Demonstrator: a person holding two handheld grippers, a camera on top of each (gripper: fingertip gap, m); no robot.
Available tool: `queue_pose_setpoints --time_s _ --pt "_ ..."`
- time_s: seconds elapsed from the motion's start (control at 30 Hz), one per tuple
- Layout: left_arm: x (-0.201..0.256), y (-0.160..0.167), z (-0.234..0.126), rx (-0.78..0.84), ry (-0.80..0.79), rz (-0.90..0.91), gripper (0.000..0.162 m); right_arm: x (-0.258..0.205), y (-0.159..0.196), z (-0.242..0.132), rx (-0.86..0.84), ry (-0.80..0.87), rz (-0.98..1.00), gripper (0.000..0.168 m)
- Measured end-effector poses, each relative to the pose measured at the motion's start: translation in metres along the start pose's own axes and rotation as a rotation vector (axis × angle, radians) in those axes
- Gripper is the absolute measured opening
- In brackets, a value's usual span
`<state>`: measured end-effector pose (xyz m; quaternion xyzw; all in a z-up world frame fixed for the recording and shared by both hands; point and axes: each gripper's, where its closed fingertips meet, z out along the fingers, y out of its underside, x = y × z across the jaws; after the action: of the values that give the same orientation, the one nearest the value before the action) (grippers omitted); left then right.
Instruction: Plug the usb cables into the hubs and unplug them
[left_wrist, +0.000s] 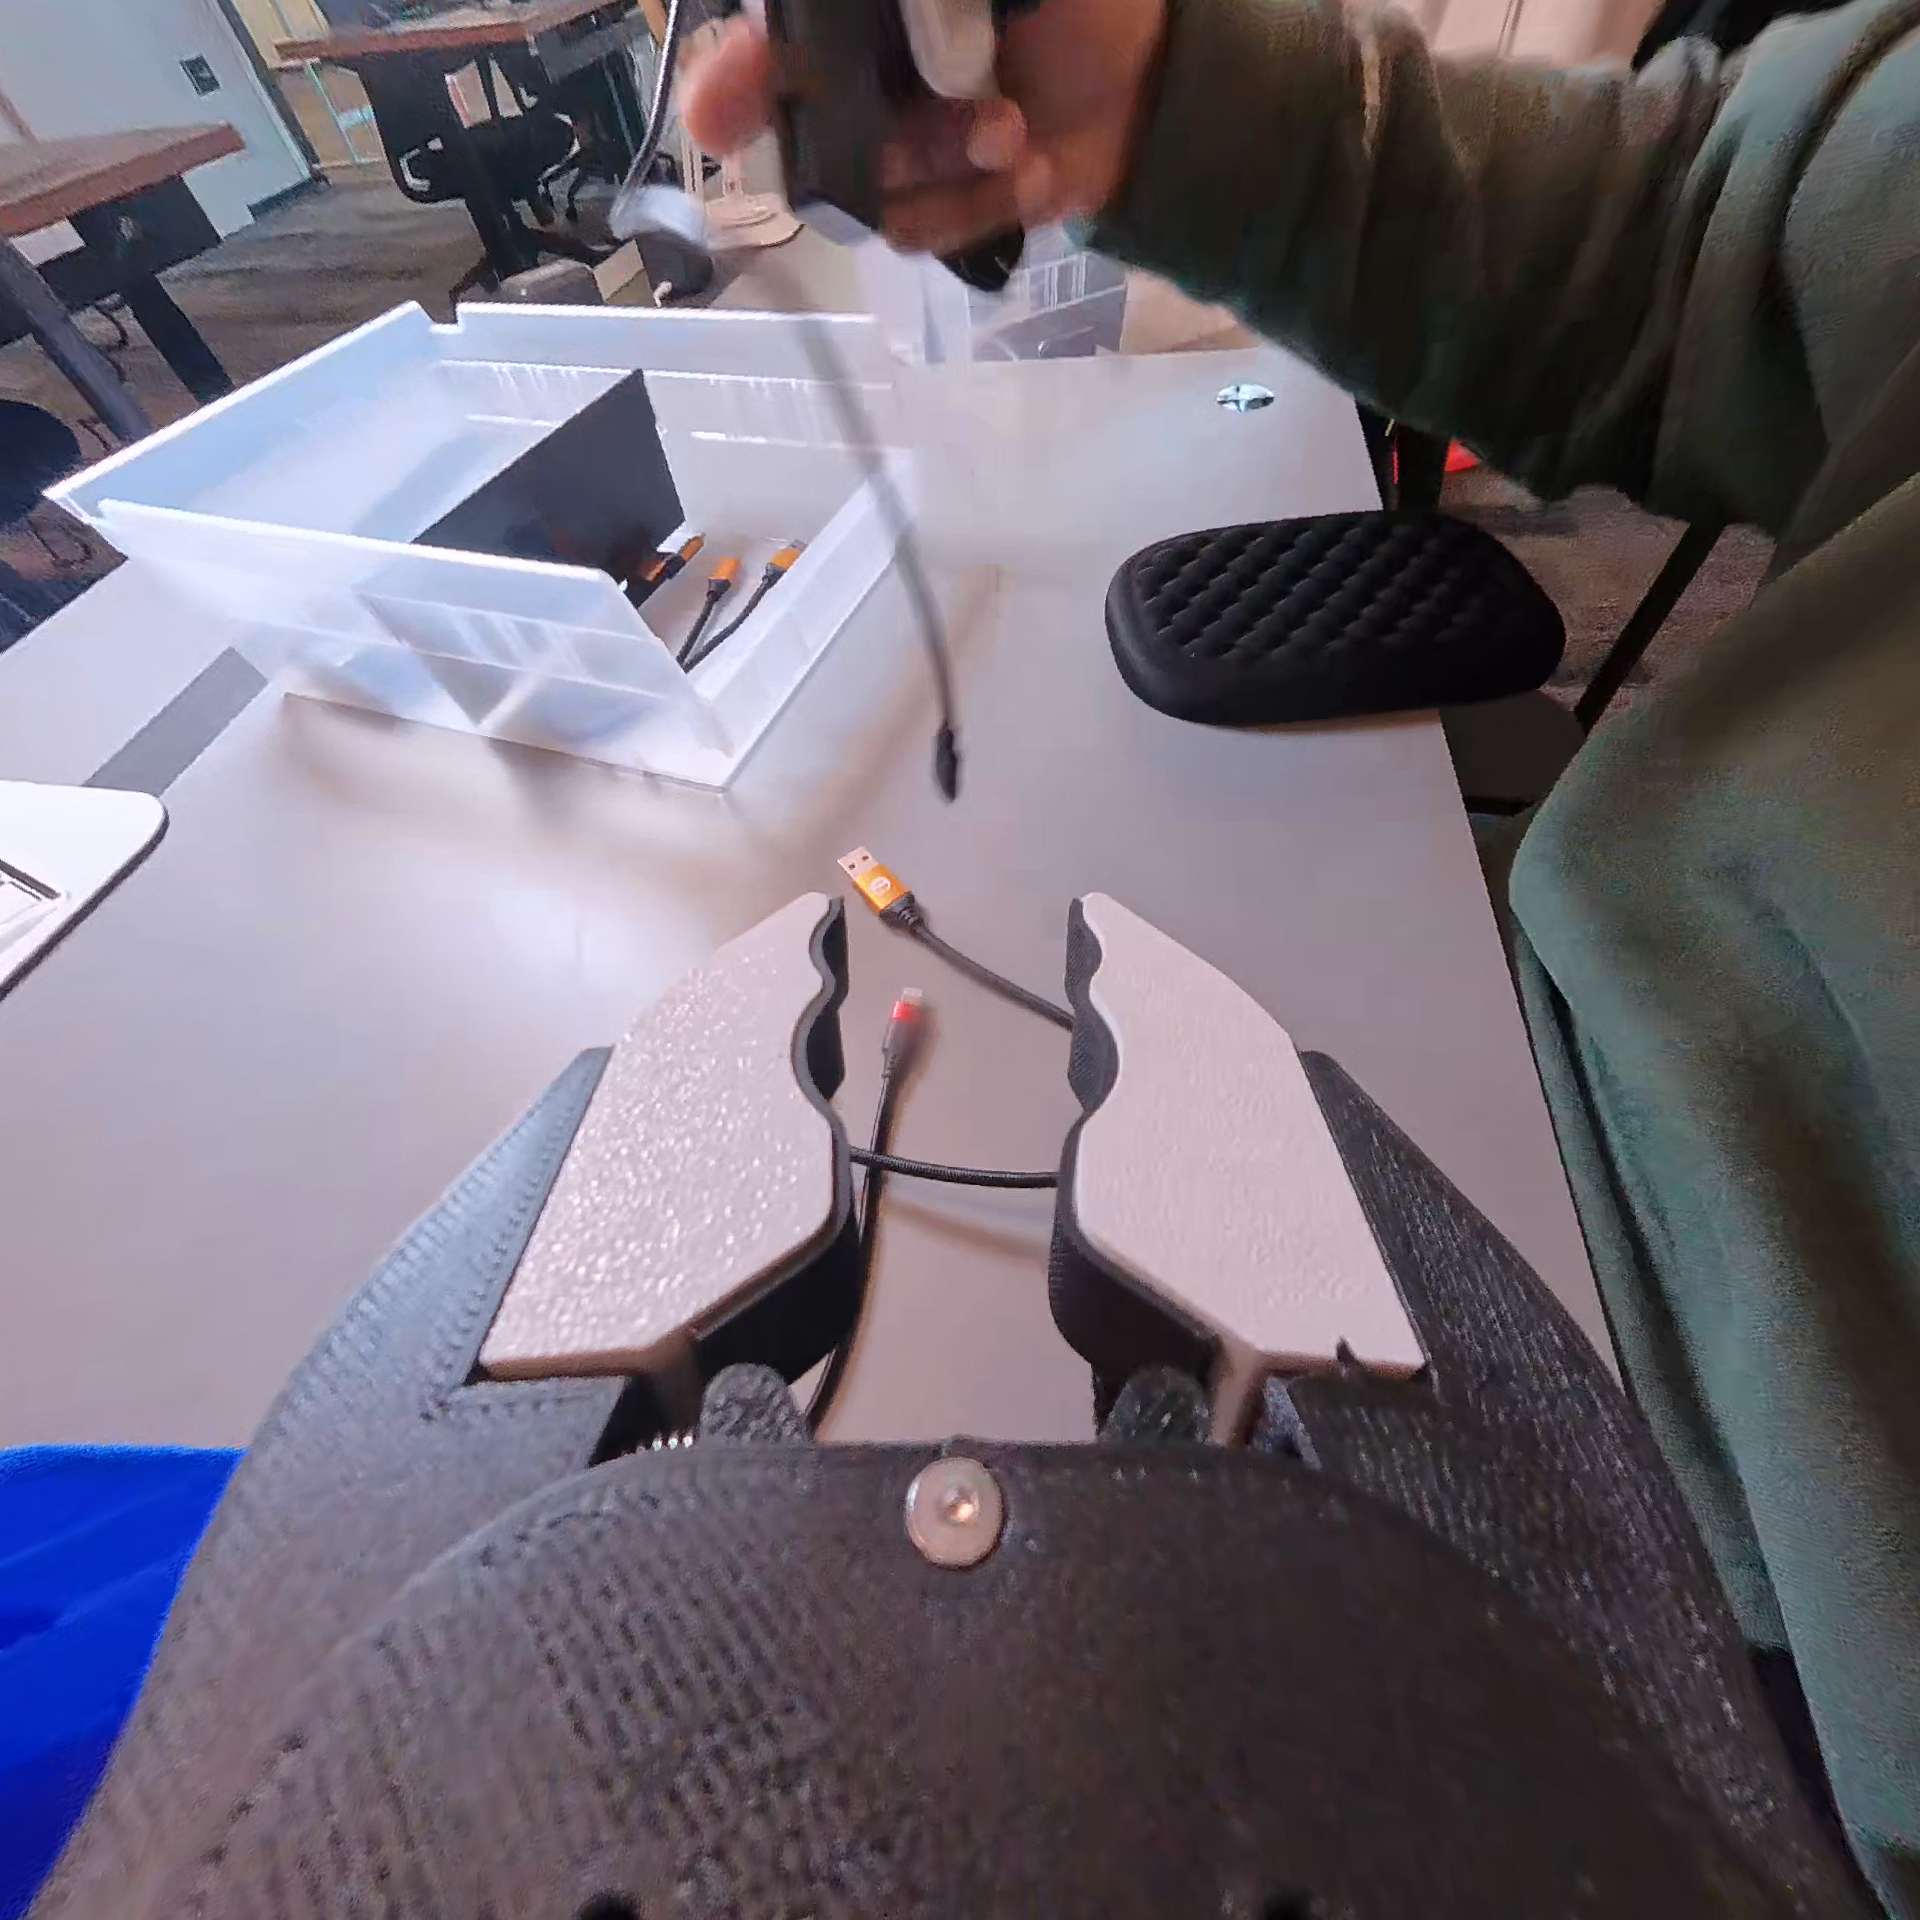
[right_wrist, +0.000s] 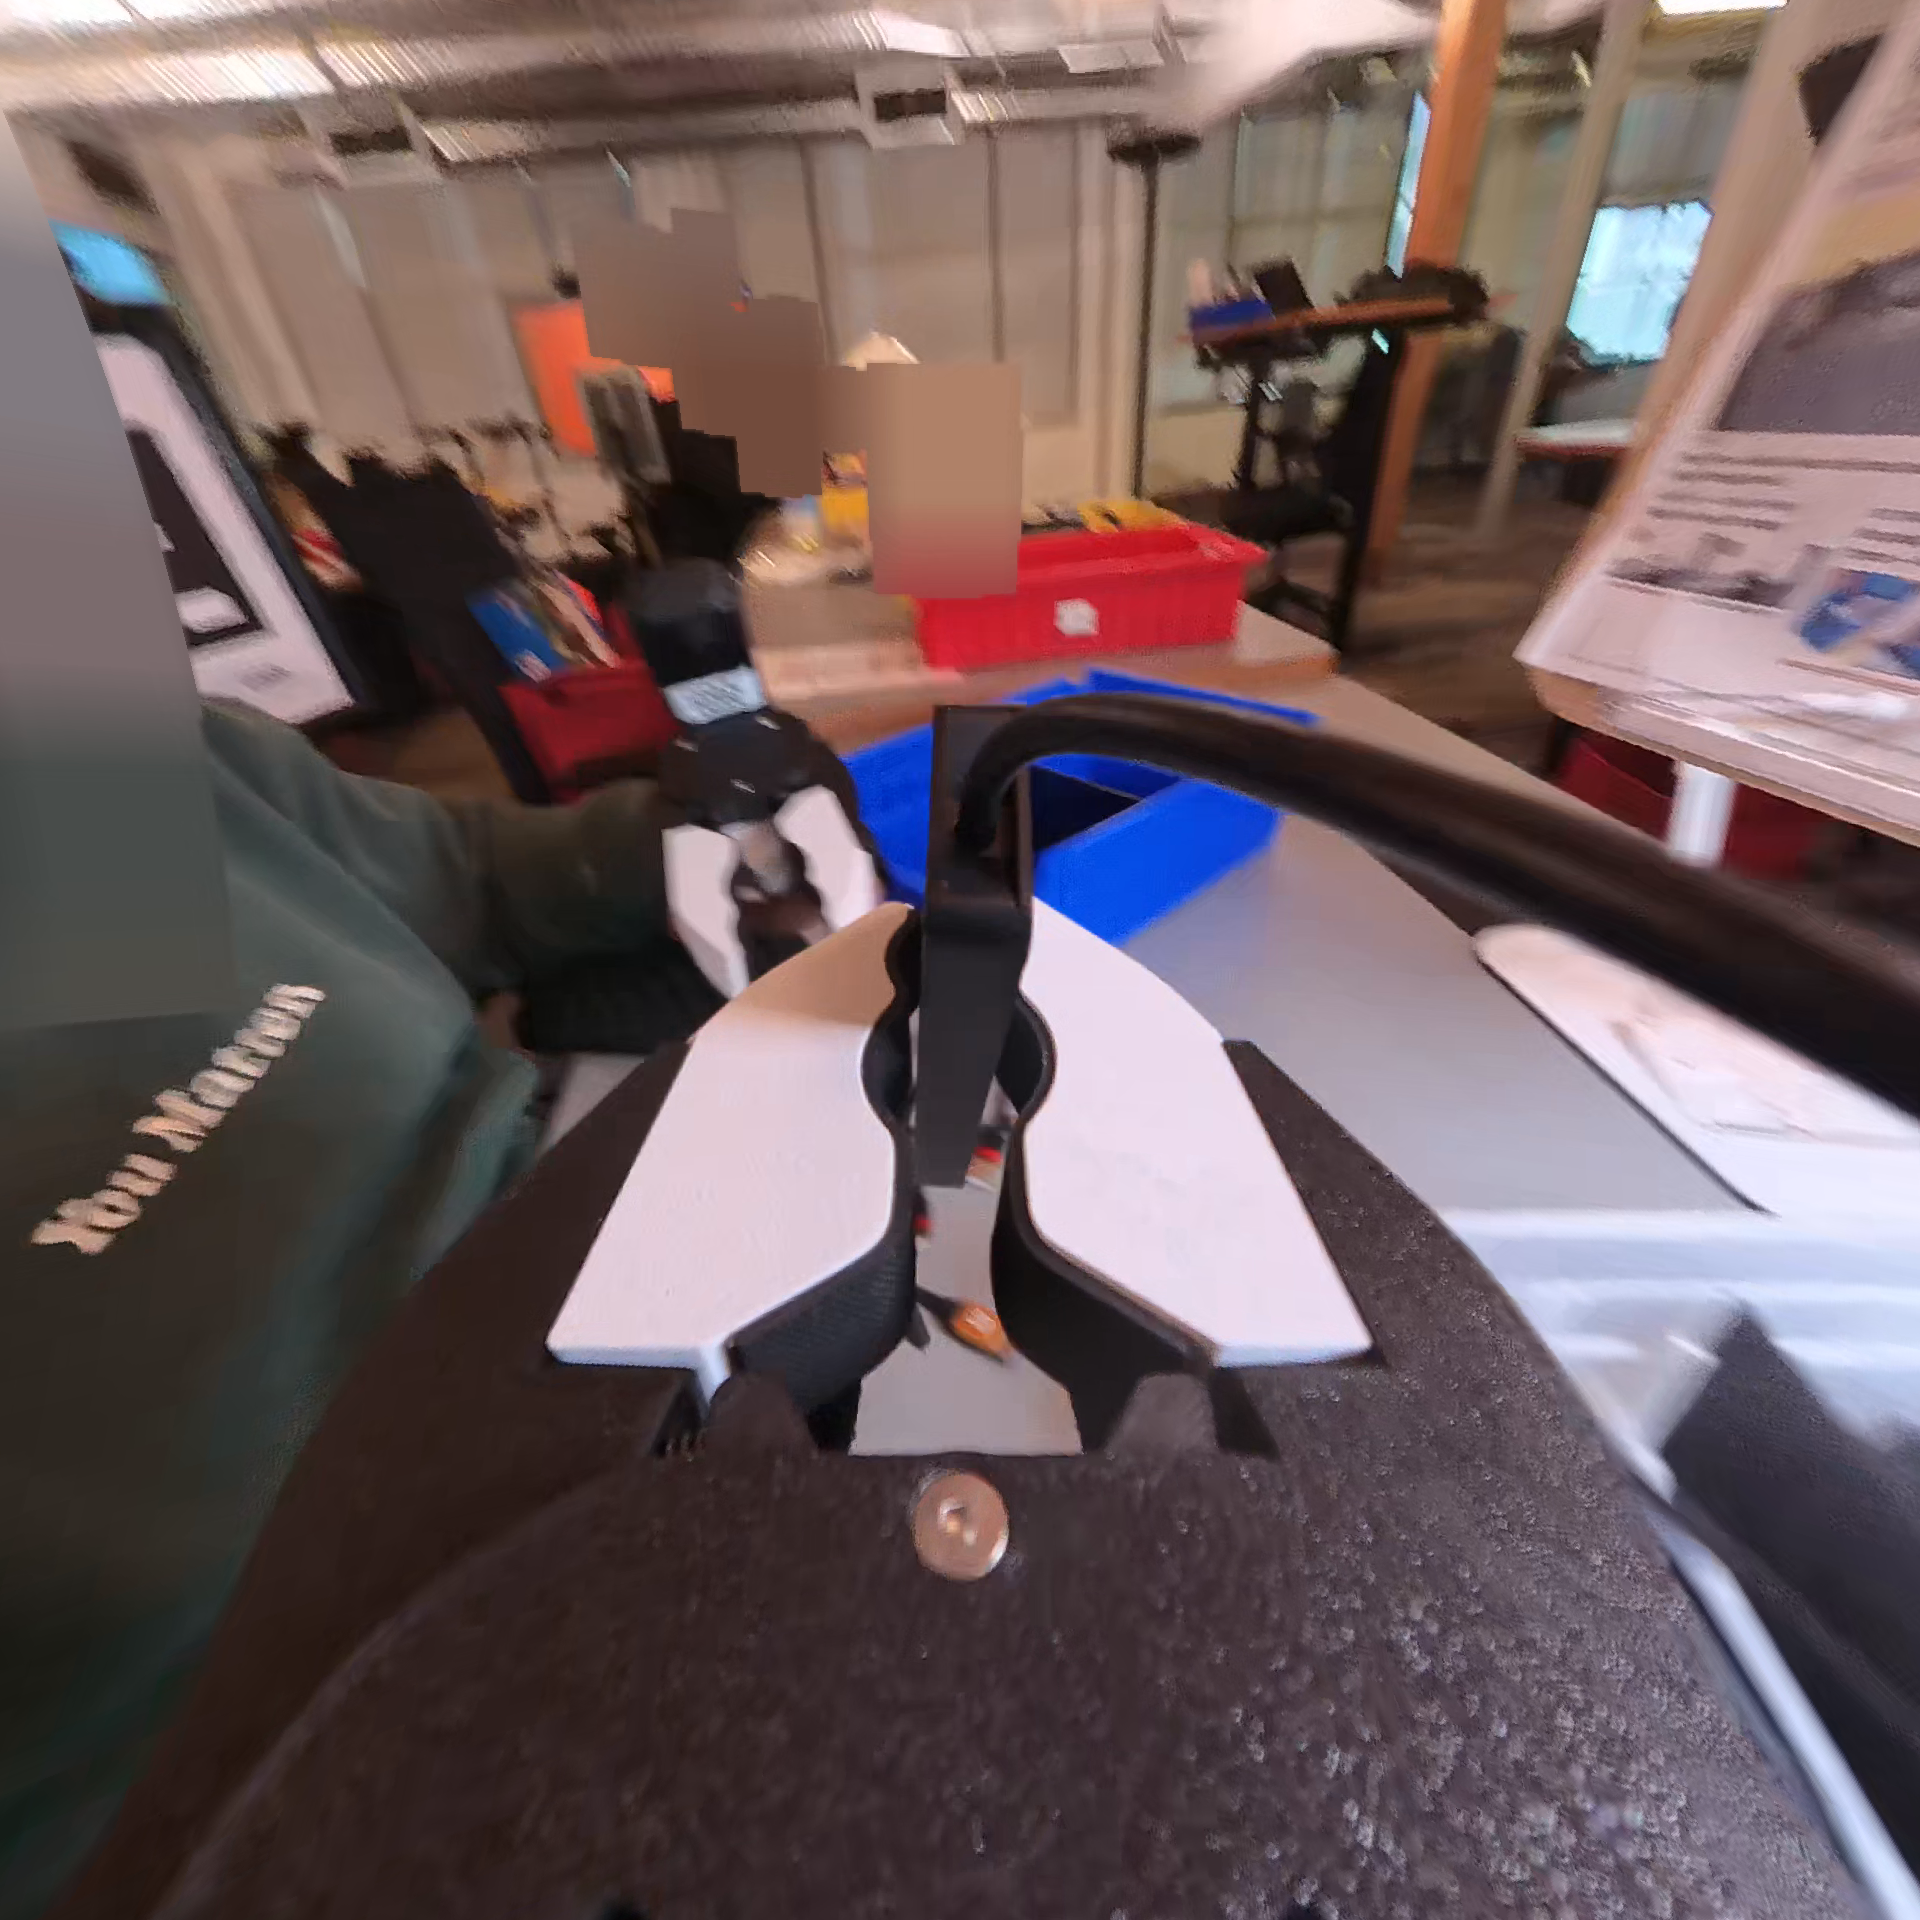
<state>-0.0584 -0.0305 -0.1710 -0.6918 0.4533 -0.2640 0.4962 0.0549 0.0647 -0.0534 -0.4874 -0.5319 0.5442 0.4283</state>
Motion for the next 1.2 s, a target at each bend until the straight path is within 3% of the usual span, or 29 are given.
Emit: queue_pose_setpoints --time_s 0.33,0.6,0.67,0.77,0.9,0.97,1.03,1.1,1.2 --pt "-0.002 0.007 0.005 -0.023 -0.012 0.011 0.037 0.162 -0.013 -0.041 -0.345 0.373 -0.035 0.012" --pt "-0.003 0.026 0.014 -0.079 -0.001 -0.003 0.034 0.241 -0.046 -0.050 -0.709 0.533 -0.219 0.012" --pt "-0.002 0.029 0.015 -0.089 0.004 0.002 0.034 0.244 -0.017 -0.053 -0.850 0.495 -0.151 0.012" --pt "0.000 0.029 0.015 -0.087 0.015 0.008 0.033 0.252 0.065 -0.070 -1.154 0.470 -0.109 0.012" --pt "0.002 0.031 0.017 -0.092 0.027 0.001 0.032 0.267 0.141 -0.104 -1.535 0.470 -0.165 0.012" --pt "0.002 0.033 0.017 -0.097 0.028 0.002 0.032 0.269 0.155 -0.117 -1.661 0.445 -0.196 0.013" --pt "0.002 0.035 0.016 -0.102 0.029 -0.001 0.031 0.265 0.158 -0.125 -1.743 0.417 -0.189 0.025" --pt "0.000 0.036 0.016 -0.104 0.027 -0.008 0.031 0.258 0.153 -0.128 -1.752 0.406 -0.124 0.040" --pt "0.000 0.038 0.016 -0.105 0.035 -0.019 0.031 0.244 0.134 -0.132 -1.714 0.400 -0.031 0.049"
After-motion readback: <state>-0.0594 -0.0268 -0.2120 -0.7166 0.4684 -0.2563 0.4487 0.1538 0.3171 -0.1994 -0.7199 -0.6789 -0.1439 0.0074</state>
